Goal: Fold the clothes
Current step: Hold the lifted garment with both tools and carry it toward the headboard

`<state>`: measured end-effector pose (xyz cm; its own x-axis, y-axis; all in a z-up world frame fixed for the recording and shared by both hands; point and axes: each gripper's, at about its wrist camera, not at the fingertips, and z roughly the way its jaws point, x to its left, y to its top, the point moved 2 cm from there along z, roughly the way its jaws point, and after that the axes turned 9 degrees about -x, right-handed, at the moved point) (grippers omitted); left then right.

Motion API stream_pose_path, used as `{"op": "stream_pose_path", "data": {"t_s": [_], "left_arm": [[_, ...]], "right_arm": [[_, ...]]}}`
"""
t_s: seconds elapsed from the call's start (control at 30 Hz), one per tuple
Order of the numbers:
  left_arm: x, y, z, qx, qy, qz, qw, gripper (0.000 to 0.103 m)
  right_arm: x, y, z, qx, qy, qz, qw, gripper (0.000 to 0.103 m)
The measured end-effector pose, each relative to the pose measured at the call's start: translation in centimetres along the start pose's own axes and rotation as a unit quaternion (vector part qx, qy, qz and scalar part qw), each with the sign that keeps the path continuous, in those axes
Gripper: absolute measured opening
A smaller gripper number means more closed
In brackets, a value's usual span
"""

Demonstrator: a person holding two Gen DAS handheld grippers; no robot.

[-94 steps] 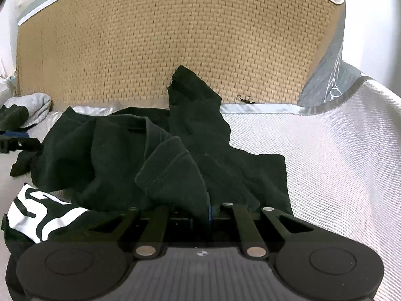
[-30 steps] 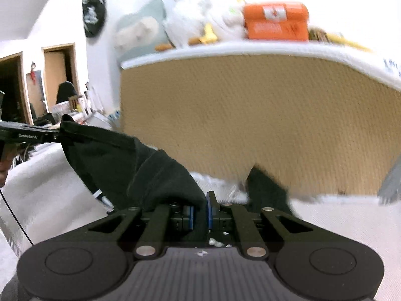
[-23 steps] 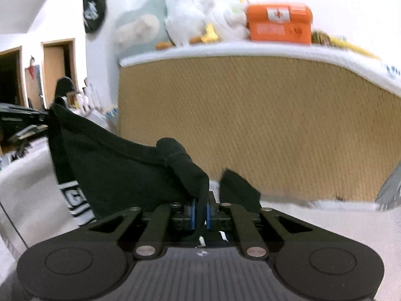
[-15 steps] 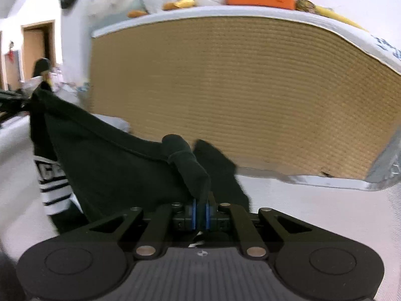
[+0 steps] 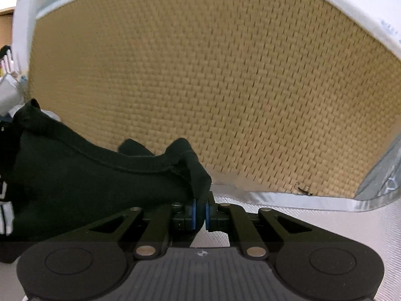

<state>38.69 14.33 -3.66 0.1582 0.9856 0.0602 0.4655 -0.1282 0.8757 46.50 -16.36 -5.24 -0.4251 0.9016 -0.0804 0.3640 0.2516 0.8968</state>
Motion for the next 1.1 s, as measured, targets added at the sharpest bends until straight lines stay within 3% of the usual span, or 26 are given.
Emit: {"op": "stream_pose_path", "data": {"t_s": [0.2, 0.33, 0.53, 0.67, 0.7, 0.8, 0.93, 1.1], "left_arm": [[0.5, -1.3, 4.2, 0.032, 0.001, 0.001, 0.9995, 0.007], [0.3, -2.1, 4.7, 0.034, 0.003, 0.006, 0.9994, 0.007], [0.6, -1.7, 4.5, 0.035, 0.008, 0.002, 0.9993, 0.007], [-0.1, -1.6, 4.4, 0.061, 0.012, 0.025, 0.9977, 0.013], [-0.4, -1.7, 3.7, 0.057, 0.017, 0.032, 0.9977, 0.015], [-0.4, -2.1, 1.0, 0.052, 0.002, 0.015, 0.9986, 0.042], [-1.0, -3.0, -3.8, 0.046, -0.011, 0.008, 0.9989, 0.048], [-1.7, -5.5, -8.0, 0.055, -0.093, -0.101, 0.9891, 0.051]], "right_arm": [[-0.8, -1.4, 3.8, 0.025, 0.005, 0.006, 1.000, 0.007], [-1.4, -1.4, 2.8, 0.012, 0.041, 0.061, 0.997, 0.006], [1.1, 0.3, -2.6, -0.011, 0.102, 0.059, 0.993, 0.006], [3.6, 0.8, -5.8, -0.015, 0.134, 0.046, 0.990, 0.006], [4.8, 0.5, -6.3, -0.012, 0.143, 0.038, 0.989, 0.006], [8.2, -0.5, -6.9, 0.004, 0.168, 0.023, 0.986, 0.006], [12.4, -2.3, -6.6, 0.028, 0.181, 0.016, 0.983, 0.006], [17.7, -3.9, -6.8, 0.034, 0.196, 0.003, 0.980, 0.006]]}}
